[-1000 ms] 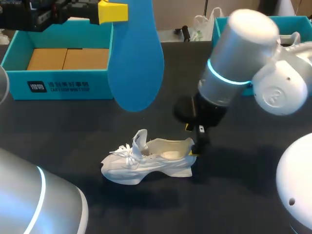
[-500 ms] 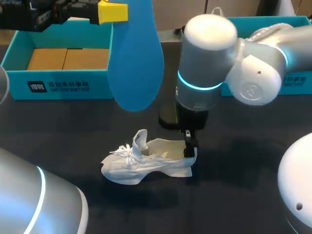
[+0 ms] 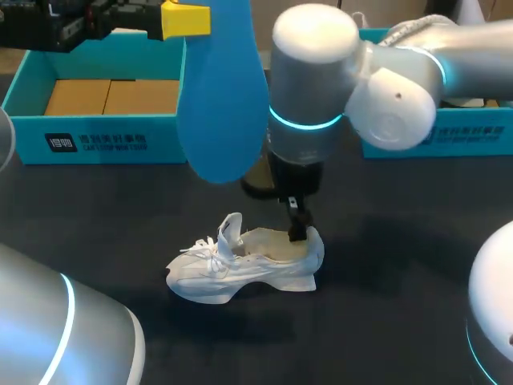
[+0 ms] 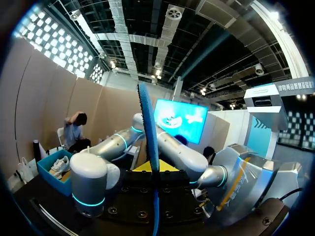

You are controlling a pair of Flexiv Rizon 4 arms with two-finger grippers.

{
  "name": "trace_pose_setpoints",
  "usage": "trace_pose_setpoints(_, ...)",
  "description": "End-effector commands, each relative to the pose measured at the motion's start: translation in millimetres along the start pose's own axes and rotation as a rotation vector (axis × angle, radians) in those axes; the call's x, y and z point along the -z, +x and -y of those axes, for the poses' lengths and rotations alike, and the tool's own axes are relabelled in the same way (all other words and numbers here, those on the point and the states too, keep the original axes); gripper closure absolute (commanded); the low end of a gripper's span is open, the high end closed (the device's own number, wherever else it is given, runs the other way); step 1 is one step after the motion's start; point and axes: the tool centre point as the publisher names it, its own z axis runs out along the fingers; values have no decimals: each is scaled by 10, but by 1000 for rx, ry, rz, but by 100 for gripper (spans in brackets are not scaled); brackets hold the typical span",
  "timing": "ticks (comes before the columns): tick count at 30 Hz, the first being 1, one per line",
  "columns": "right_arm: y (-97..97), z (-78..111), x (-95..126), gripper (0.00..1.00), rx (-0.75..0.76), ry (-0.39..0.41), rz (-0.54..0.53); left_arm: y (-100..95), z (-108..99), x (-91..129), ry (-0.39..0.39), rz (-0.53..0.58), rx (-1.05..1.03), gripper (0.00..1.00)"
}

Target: Take the shoe out of the shoebox, open the shoe tongue, remove and reinsert the insole, then place the shoe into the shoebox

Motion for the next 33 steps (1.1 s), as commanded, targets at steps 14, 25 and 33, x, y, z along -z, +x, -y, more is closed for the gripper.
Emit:
trace_pose_setpoints(14,-170,-149,-526,0,-5,8,-26,-13,13,-3,-4,-2,0,100)
trace_pose_setpoints(25,-241,-157,-738,0,-12,4,-35,-13,13,-3,-4,-2,0,100)
trace_pose_setpoints(33,-223,-175,-809,100,-1,-7,-59,-13,13,-3,-4,-2,0,100)
